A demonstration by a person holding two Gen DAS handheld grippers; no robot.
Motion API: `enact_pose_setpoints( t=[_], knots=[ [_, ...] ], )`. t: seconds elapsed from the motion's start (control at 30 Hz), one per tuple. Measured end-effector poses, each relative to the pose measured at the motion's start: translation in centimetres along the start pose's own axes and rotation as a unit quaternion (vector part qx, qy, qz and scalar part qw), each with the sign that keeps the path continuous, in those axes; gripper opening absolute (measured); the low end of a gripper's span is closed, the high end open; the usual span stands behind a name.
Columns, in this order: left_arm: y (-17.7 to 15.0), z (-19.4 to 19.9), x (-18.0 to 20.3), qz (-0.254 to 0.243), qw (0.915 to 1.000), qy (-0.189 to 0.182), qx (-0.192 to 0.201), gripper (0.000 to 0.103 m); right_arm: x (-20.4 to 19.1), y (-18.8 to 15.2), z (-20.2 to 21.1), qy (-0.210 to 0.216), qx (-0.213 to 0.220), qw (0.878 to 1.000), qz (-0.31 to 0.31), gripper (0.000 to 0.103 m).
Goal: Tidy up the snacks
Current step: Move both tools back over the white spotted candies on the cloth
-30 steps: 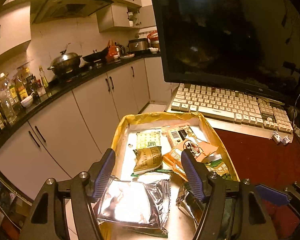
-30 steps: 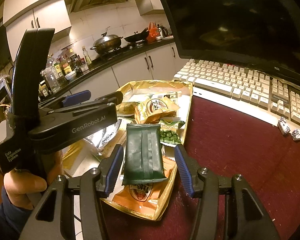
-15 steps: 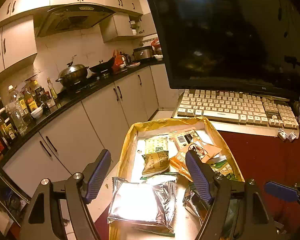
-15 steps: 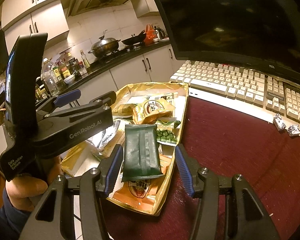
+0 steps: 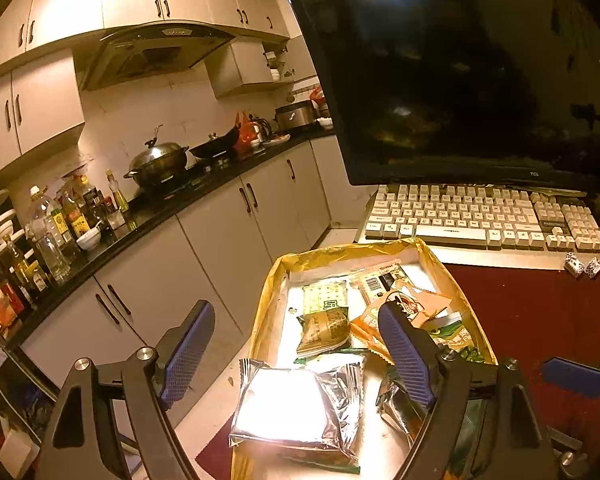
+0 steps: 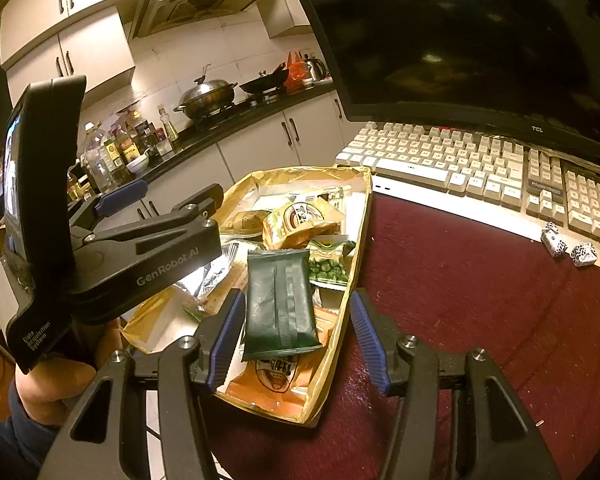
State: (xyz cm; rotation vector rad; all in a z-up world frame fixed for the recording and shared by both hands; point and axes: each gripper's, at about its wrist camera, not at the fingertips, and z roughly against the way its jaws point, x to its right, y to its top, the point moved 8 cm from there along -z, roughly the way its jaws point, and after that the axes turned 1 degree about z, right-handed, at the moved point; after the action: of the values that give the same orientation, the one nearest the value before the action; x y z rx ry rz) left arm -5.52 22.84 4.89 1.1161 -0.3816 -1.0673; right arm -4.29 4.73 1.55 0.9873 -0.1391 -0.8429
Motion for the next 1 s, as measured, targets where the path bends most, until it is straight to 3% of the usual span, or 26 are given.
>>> enact_pose_setpoints(
  t=[0.23,0.4,0.5,0.7,0.83,1.0],
  knots=[
    [0.2,0.6,0.2,-0.005,1.0000,0.004,0.007,0.087,0.4,0.2,0.7,-0.004,0.008,1.000,-0.004,0.059],
    [0.6,1.0,0.6,-0.005,0.9999,-0.008,0.009,0.087,3.1,1.3,2.3,-0.018,0.025,0.999,-0.032,0.059],
    [1.0,1.6,1.5,-0.008,0.9996,-0.025,0.011,0.087,6.1,2.0,3.5,-0.032,0.035,0.997,-0.067,0.059],
    [1.9,2.6,5.8,-0.016,0.9943,-0.105,-0.007,0.087,13.8,3.2,6.4,-0.075,0.042,0.986,-0.144,0.059],
    [2.5,3.5,10.4,-0.024,0.9822,-0.183,-0.034,0.087,18.8,3.7,7.9,-0.096,0.044,0.973,-0.206,0.059],
    [2.7,4.2,17.6,-0.033,0.9511,-0.293,-0.092,0.087,23.6,3.1,8.4,-0.138,0.048,0.959,-0.242,0.059]
  ],
)
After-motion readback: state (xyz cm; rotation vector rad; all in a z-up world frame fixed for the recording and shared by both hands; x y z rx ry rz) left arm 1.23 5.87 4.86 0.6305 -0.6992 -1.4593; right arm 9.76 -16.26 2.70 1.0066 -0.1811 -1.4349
